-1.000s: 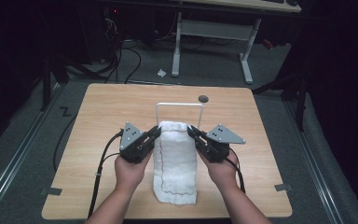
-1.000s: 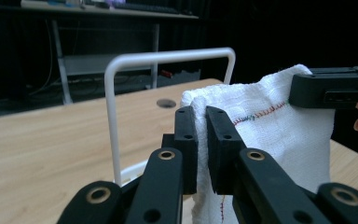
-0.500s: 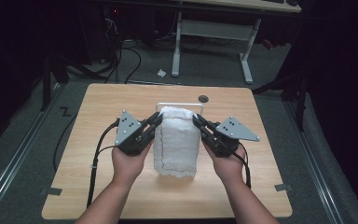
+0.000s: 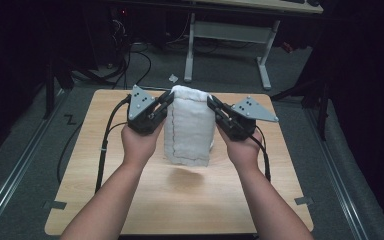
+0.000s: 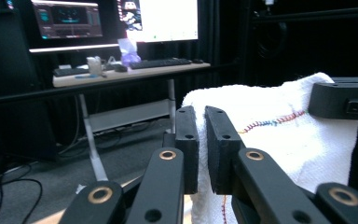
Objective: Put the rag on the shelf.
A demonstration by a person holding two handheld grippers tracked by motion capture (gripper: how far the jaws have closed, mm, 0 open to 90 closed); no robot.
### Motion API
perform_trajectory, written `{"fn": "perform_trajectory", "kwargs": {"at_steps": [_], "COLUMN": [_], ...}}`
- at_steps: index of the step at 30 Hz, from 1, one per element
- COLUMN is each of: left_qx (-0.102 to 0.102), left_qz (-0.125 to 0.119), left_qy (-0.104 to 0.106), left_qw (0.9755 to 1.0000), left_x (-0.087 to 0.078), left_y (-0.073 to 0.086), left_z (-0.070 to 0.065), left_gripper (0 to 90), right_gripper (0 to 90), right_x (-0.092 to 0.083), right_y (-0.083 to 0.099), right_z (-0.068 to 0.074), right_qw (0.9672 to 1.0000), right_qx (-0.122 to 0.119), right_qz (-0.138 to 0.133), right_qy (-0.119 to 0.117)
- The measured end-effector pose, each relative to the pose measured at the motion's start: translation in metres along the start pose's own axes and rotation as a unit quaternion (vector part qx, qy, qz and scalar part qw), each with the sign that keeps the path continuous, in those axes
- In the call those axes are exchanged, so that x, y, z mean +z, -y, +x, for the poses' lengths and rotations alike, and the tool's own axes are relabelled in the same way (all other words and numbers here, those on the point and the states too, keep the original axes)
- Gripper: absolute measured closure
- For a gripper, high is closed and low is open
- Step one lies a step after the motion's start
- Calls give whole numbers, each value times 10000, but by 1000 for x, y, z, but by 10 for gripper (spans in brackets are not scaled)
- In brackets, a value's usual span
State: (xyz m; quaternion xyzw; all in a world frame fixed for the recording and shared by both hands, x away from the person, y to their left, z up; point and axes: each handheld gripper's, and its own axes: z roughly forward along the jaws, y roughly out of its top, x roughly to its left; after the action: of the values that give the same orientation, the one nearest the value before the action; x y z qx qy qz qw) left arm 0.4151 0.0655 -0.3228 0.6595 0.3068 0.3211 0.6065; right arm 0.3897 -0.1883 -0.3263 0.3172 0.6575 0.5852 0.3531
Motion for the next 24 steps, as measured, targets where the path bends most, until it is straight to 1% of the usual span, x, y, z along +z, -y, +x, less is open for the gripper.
{"fn": "perform_trajectory", "kwargs": {"at_steps": [2,3,4,5,6,7,8,10,11,12,14,15,17,18,20,22,24], "left_qx": [19,11,-11,-11,-2,26,3,-12,-12,-16,21,67,-25,-68,-97,-92,-198], "left_qz": [-15,32,57,57,113,150,168,157,157,193,215,250,262,236,262,285,337], "left_qy": [-27,-68,-62,-62,-67,-80,-63,-93,-93,-103,-122,-144,-121,-144,-167,-199,-206], "left_qw": [10000,10000,10000,10000,9999,9999,9998,9998,9998,9998,9997,9996,9996,9996,9995,9994,9990], "left_x": [3,11,15,15,23,27,30,37,37,46,55,59,66,68,74,81,89], "left_y": [-1,-4,-5,-5,-6,-8,-9,-11,-11,-12,-12,-13,-13,-13,-13,-11,-9], "left_z": [2,5,8,8,11,13,14,17,17,20,23,24,29,32,35,37,41], "left_gripper": [841,841,842,841,841,841,841,841,841,841,841,841,840,840,839,840,838], "right_gripper": [860,860,860,860,860,860,860,860,860,860,860,860,860,860,859,859,859], "right_x": [3,9,12,14,17,20,23,29,32,36,41,45,52,56,62,68,75], "right_y": [-2,-5,-5,-6,-8,-9,-10,-12,-13,-14,-14,-14,-13,-12,-11,-11,-10], "right_z": [-2,-7,-8,-10,-13,-15,-18,-24,-27,-31,-36,-39,-45,-48,-54,-57,-62], "right_qw": [10000,10000,10000,10000,9999,9999,9998,9997,9996,9995,9994,9992,9989,9987,9985,9984,9981], "right_qx": [5,53,71,67,76,108,121,153,173,188,220,275,351,366,424,403,409], "right_qz": [-6,-28,-31,-18,-1,13,33,61,67,76,111,124,165,197,226,263,312], "right_qy": [18,37,37,71,103,119,127,185,202,234,260,269,273,286,269,304,334]}}
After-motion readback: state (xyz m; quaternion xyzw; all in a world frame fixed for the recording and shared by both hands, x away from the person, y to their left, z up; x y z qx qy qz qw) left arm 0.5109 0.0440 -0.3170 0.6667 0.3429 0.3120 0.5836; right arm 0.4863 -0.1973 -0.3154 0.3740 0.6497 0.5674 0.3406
